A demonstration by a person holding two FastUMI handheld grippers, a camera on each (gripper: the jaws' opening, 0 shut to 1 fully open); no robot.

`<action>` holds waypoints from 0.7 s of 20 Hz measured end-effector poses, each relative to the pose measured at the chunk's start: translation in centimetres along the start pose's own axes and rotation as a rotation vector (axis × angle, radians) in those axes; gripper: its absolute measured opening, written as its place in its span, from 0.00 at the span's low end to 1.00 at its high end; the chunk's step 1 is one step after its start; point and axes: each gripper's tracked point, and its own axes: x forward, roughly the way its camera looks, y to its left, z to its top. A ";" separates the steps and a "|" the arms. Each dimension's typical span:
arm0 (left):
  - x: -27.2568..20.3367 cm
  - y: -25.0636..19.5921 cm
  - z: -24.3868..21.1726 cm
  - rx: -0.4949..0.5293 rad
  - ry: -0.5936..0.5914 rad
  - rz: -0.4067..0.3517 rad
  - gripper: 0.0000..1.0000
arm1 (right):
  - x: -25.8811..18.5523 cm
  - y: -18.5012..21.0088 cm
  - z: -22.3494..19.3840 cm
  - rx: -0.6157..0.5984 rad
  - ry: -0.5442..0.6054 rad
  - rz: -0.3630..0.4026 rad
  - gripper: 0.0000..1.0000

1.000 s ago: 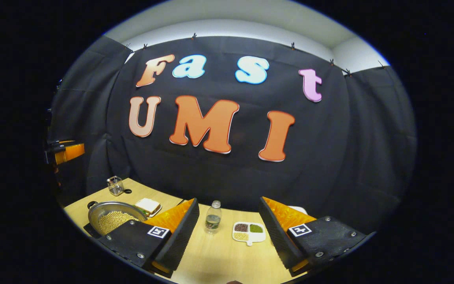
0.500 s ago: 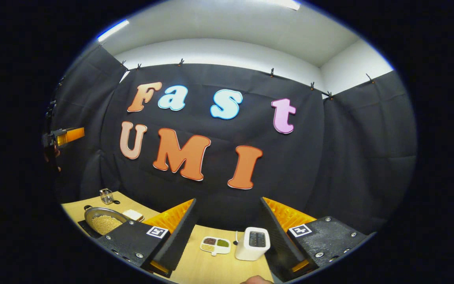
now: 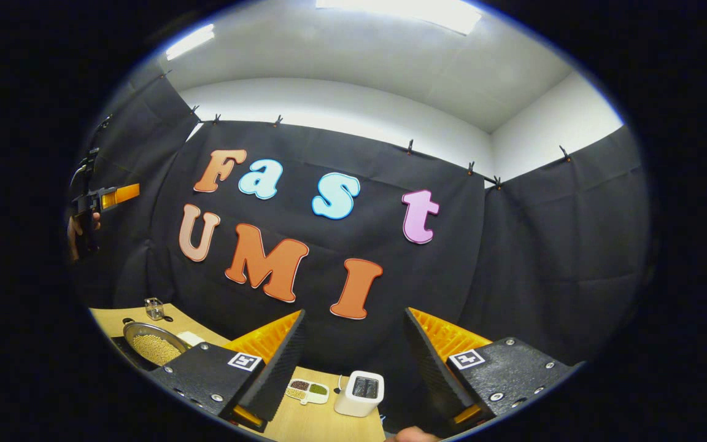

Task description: First push the handle of the pot to place it horizontally, then grasp the pot with both hands and set it on the induction cooktop.

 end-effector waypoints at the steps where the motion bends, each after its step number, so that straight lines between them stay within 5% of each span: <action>1: -0.1 0.0 0.4 0.003 -0.010 0.006 0.95 | 0.2 -0.3 1.0 -0.004 -0.018 -0.007 0.95; 7: 0.7 0.0 2.0 -0.089 -0.020 -0.037 0.96 | 0.2 0.9 4.3 0.003 -0.093 0.020 0.93; 11: 1.0 0.2 3.2 -0.066 -0.046 -0.037 0.96 | 0.3 0.6 4.7 0.028 -0.096 0.012 0.97; 14: 1.0 2.3 4.2 -0.007 -0.087 0.037 0.99 | 0.2 0.4 5.1 0.022 -0.110 -0.002 0.95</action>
